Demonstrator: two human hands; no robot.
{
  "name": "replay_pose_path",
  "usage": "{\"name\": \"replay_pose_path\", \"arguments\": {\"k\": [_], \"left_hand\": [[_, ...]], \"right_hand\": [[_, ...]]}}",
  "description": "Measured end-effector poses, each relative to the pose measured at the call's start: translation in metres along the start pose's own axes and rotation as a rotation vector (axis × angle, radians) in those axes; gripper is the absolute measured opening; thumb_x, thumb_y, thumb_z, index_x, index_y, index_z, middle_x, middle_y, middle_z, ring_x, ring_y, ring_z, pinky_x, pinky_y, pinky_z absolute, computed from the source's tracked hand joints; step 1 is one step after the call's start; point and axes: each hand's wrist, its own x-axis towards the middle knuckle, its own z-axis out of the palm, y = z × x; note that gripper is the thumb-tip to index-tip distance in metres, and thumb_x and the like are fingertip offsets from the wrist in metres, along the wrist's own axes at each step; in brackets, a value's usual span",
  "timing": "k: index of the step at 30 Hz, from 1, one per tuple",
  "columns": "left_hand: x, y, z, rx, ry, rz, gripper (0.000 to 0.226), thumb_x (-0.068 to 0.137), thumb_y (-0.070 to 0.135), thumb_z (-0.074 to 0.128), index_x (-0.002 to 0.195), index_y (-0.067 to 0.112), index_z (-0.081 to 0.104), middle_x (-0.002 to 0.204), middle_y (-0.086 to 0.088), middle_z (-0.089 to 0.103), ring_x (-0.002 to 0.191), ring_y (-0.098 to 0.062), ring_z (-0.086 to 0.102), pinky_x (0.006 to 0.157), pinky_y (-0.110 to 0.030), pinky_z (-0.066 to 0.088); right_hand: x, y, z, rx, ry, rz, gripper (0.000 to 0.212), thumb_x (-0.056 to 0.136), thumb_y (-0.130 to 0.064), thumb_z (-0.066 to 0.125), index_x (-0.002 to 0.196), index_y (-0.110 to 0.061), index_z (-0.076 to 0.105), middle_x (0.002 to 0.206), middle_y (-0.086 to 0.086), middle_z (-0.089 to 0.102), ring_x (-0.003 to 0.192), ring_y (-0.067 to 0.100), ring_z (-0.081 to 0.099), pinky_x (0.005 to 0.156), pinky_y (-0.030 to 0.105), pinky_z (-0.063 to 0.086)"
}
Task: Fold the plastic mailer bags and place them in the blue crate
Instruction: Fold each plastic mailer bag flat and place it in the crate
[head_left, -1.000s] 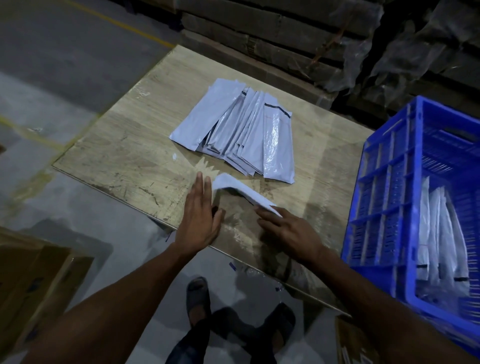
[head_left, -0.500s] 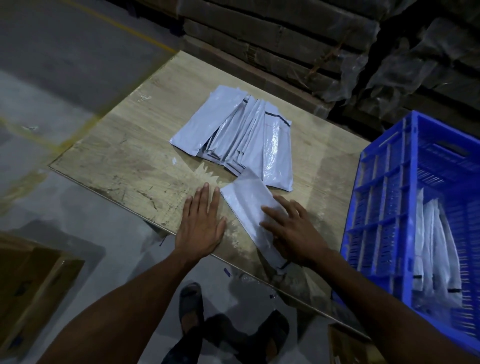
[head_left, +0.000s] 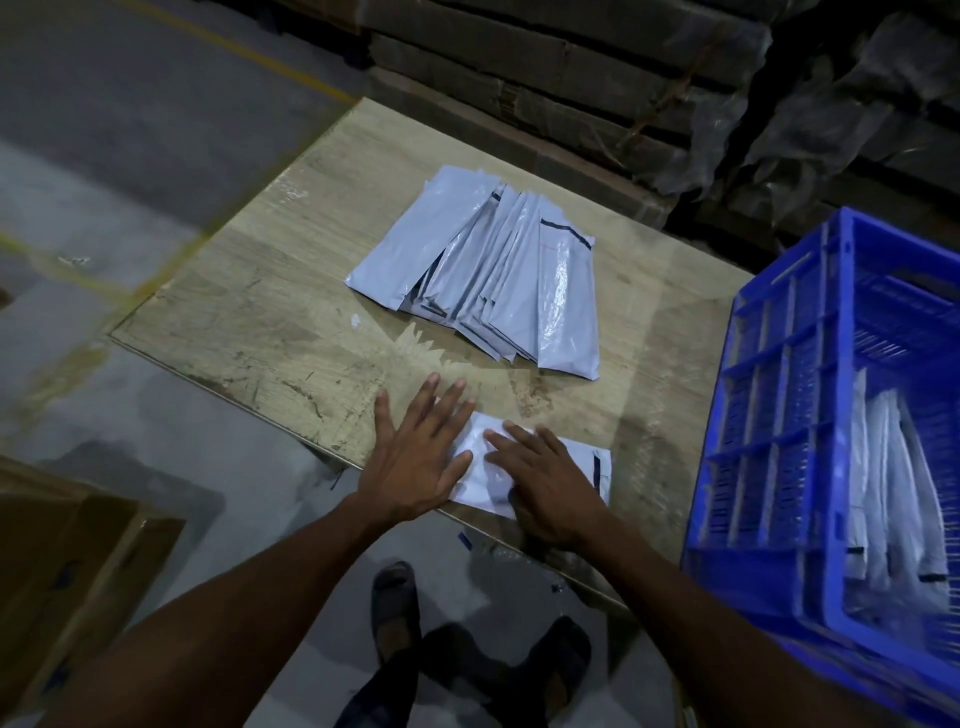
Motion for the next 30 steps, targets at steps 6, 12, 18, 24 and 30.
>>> {"name": "replay_pose_path", "arguments": {"k": [6,12,18,24,30], "left_hand": [[-0.002,0.001,0.005,0.168,-0.048,0.055,0.065,0.105,0.057,0.030,0.163,0.027,0.028,0.173,0.004,0.011,0.160,-0.027,0.011,0.108,-0.083,0.011],[-0.004,0.001,0.000,0.133,-0.064,0.056,0.068,0.104,0.059,0.027,0.164,0.028,0.024,0.174,0.005,0.008,0.160,-0.031,0.008,0.110,-0.082,0.008],[-0.004,0.000,0.000,0.139,-0.105,0.038,0.070,0.103,0.062,0.027,0.165,0.030,0.020,0.174,0.004,0.006,0.160,-0.034,0.002,0.112,-0.081,0.006],[-0.004,0.001,0.000,0.126,-0.094,0.035,0.070,0.102,0.061,0.028,0.165,0.029,0.022,0.174,0.004,0.009,0.160,-0.034,0.004,0.114,-0.080,0.006],[-0.006,-0.003,0.001,0.125,-0.124,0.047,0.071,0.104,0.060,0.021,0.166,0.024,0.017,0.174,-0.001,0.001,0.160,-0.035,0.000,0.112,-0.080,0.009]], "right_hand": [[0.009,-0.032,0.023,-0.035,0.079,0.331,0.060,0.107,-0.043,0.022,0.158,-0.014,0.029,0.166,0.001,0.025,0.153,0.020,0.020,0.120,0.051,0.015],[-0.012,-0.020,0.026,-0.055,0.027,0.477,0.072,0.102,-0.065,0.014,0.161,-0.024,0.016,0.169,-0.006,0.008,0.156,0.020,0.005,0.121,0.055,0.009],[-0.039,-0.005,0.022,-0.062,0.012,0.551,0.076,0.099,-0.071,0.014,0.162,-0.028,0.007,0.169,-0.005,-0.006,0.155,0.023,-0.011,0.123,0.054,0.005],[-0.043,-0.003,0.025,-0.052,0.036,0.580,0.082,0.098,-0.072,0.014,0.162,-0.022,0.008,0.169,0.001,-0.008,0.155,0.025,-0.014,0.124,0.052,0.003],[-0.046,-0.001,0.026,-0.102,0.045,0.586,0.068,0.104,-0.056,0.013,0.162,-0.021,0.012,0.170,0.000,-0.006,0.155,0.026,-0.008,0.122,0.055,0.014]]}}
